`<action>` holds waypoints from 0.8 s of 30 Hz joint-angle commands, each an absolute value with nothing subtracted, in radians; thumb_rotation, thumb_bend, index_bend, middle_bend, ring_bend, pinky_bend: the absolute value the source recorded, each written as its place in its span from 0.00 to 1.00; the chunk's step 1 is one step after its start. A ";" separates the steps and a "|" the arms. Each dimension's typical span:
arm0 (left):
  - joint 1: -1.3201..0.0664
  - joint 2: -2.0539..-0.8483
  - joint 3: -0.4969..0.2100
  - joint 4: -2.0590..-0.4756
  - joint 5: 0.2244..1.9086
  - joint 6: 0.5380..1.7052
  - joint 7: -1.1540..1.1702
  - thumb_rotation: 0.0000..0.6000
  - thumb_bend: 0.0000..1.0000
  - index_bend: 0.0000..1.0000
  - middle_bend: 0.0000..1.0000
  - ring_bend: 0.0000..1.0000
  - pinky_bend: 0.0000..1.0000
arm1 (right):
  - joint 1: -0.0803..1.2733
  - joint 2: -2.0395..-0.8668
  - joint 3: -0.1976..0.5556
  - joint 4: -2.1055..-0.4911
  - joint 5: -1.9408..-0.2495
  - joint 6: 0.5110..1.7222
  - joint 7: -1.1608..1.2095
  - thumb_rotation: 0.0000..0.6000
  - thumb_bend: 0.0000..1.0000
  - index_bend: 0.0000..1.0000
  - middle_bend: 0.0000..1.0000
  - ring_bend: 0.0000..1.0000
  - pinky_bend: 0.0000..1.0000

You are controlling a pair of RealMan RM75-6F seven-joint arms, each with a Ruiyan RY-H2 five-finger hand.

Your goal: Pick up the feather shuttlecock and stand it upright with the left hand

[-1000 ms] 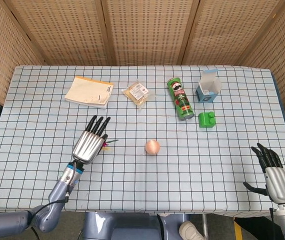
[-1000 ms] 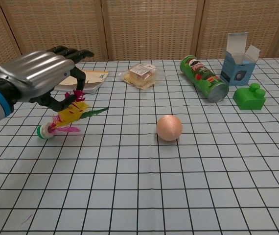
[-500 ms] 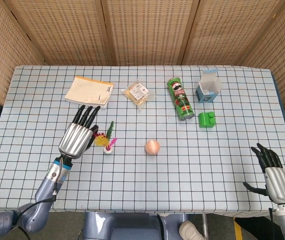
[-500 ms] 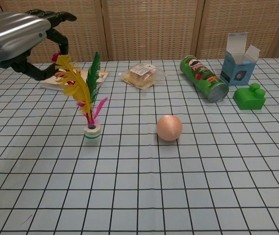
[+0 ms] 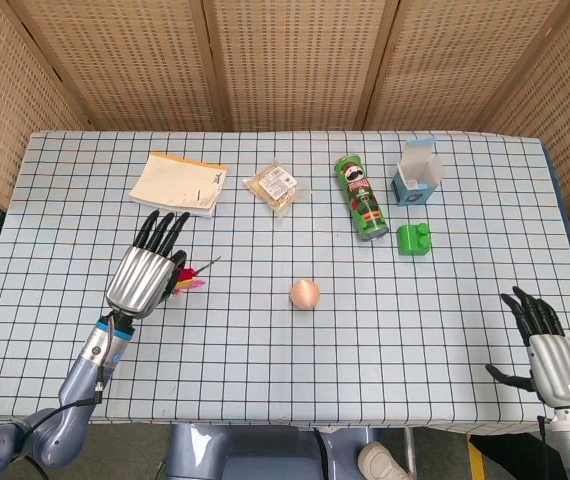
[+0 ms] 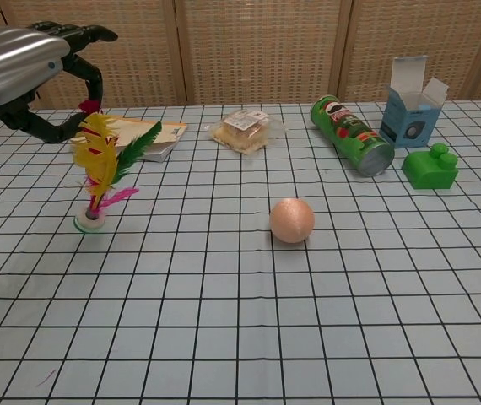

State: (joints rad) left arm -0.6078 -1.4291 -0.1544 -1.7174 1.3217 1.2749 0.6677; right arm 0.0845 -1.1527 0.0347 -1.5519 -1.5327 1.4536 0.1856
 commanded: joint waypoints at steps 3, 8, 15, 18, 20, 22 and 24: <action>-0.605 -1.434 -0.148 -1.705 1.325 1.272 0.660 1.00 0.57 0.70 0.00 0.00 0.00 | 0.085 -1.153 0.035 -1.551 -1.531 1.452 0.184 1.00 0.04 0.00 0.00 0.00 0.00; -0.599 -1.440 -0.139 -1.692 1.334 1.273 0.648 1.00 0.57 0.70 0.00 0.00 0.00 | 0.085 -1.153 0.036 -1.553 -1.530 1.451 0.183 1.00 0.04 0.00 0.00 0.00 0.00; -0.590 -1.446 -0.129 -1.666 1.343 1.273 0.627 1.00 0.57 0.70 0.00 0.00 0.00 | 0.085 -1.154 0.035 -1.553 -1.531 1.451 0.181 1.00 0.04 0.00 0.00 0.00 0.00; -0.588 -1.447 -0.128 -1.657 1.344 1.270 0.620 1.00 0.57 0.70 0.00 0.00 0.00 | 0.085 -1.155 0.035 -1.552 -1.530 1.449 0.181 1.00 0.04 0.00 0.00 0.00 0.00; -0.587 -1.447 -0.127 -1.651 1.343 1.268 0.615 1.00 0.55 0.68 0.00 0.00 0.00 | 0.086 -1.156 0.034 -1.551 -1.527 1.444 0.184 1.00 0.04 0.00 0.00 0.00 0.00; -0.586 -1.446 -0.126 -1.645 1.342 1.265 0.612 1.00 0.50 0.63 0.00 0.00 0.00 | 0.088 -1.156 0.035 -1.550 -1.523 1.439 0.184 1.00 0.04 0.00 0.00 0.00 0.00; -0.582 -1.447 -0.123 -1.643 1.345 1.266 0.605 1.00 0.42 0.53 0.00 0.00 0.00 | 0.088 -1.156 0.036 -1.551 -1.523 1.439 0.183 1.00 0.04 0.00 0.00 0.00 0.00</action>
